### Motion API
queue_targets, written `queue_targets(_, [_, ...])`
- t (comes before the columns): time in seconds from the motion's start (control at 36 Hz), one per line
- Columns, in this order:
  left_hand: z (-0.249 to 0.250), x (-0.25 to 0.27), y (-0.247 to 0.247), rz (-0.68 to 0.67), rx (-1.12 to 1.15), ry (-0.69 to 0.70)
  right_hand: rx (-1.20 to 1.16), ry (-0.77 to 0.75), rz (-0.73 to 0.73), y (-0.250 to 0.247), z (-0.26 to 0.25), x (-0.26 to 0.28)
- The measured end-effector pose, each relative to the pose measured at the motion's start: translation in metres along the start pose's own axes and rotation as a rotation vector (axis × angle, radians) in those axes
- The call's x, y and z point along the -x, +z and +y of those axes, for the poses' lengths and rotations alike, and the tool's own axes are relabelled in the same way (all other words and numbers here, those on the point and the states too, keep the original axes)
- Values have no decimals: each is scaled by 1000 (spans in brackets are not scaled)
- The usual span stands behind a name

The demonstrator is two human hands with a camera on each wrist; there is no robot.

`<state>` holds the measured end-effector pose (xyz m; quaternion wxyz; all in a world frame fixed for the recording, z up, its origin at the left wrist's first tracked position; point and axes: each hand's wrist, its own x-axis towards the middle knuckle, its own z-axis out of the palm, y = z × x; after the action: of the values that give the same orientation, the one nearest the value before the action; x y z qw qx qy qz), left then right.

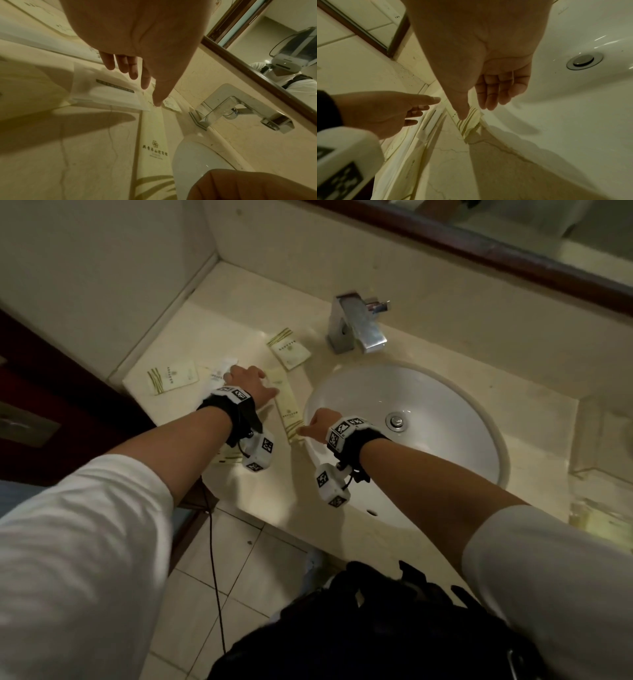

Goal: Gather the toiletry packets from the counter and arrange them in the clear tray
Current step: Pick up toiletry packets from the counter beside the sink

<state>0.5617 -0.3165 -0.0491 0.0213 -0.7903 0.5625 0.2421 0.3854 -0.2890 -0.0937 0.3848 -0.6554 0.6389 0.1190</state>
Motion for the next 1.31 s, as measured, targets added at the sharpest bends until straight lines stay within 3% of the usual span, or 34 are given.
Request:
queue_targets(0.28, [15, -19, -4, -9, -65, -9, 176, -30, -16, 9, -2, 2])
queue_targets(0.5, [19, -26, -4, -35, -149, -1, 26, 33, -50, 20, 1, -20])
queue_targets(0.83, [20, -35, -8, -85, -181, 29, -65, -50, -64, 6, 4, 1])
queue_targets(1.06, [21, -28, -14, -27, 33, 81, -595, 28, -115, -11, 20, 24])
queue_targets(1.19, [28, -11, -22, -11, 358, 79, -1068, 104, -95, -27, 39, 43])
queue_targets(1.31, [36, 12, -25, -95, 600, 36, -1210, 103, -38, -44, 58, 63])
